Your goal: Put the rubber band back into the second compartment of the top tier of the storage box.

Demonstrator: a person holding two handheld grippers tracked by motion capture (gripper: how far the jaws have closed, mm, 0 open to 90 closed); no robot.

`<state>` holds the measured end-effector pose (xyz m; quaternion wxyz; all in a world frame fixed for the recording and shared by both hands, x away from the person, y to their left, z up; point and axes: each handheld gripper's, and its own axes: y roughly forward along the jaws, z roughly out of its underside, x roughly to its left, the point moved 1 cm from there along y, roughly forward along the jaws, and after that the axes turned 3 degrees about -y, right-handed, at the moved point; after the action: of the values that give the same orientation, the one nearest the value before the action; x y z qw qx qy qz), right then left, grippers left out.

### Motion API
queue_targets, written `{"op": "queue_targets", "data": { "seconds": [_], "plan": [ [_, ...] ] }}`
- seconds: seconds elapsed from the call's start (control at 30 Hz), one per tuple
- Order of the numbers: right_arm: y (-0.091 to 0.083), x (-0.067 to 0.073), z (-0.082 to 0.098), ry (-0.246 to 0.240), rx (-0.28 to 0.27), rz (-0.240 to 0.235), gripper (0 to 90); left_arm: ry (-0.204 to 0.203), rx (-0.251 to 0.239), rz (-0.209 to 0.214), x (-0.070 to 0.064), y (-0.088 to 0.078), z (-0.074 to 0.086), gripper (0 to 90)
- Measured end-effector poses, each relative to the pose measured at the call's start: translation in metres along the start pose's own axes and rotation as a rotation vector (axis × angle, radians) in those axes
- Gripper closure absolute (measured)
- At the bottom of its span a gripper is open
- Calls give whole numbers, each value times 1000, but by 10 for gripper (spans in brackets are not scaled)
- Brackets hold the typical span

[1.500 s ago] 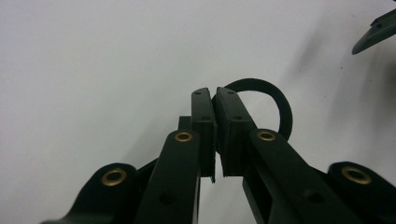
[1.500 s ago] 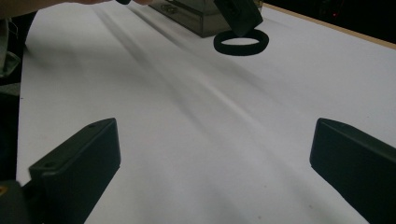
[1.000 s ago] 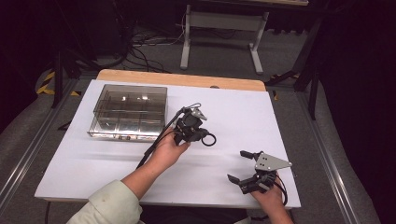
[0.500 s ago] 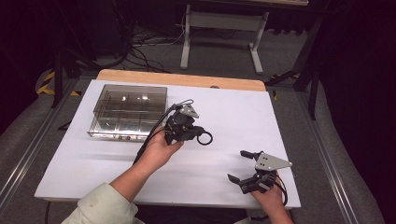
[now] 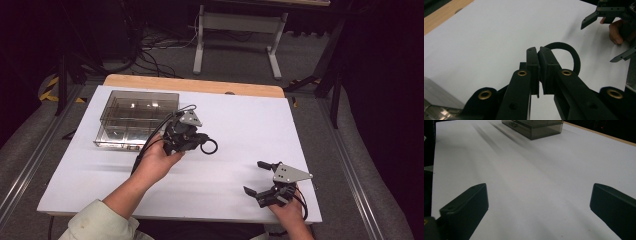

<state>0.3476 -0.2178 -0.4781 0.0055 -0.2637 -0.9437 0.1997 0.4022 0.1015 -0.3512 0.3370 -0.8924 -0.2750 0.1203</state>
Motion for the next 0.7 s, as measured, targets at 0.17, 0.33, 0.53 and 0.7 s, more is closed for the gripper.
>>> {"op": "queue_targets", "data": {
  "seconds": [0.17,0.33,0.53,0.7],
  "plan": [
    [0,0,0,-1,0,-1,25,-2,-2,-4,1,-8,2,865],
    [0,0,0,-1,1,-2,25,-14,-12,-10,4,-16,6,864],
    [0,0,0,-2,3,-2,25,-23,-22,-29,7,-26,13,864],
    [0,0,0,-3,6,-3,25,-37,-33,-39,12,-35,20,864]
  ]
}}
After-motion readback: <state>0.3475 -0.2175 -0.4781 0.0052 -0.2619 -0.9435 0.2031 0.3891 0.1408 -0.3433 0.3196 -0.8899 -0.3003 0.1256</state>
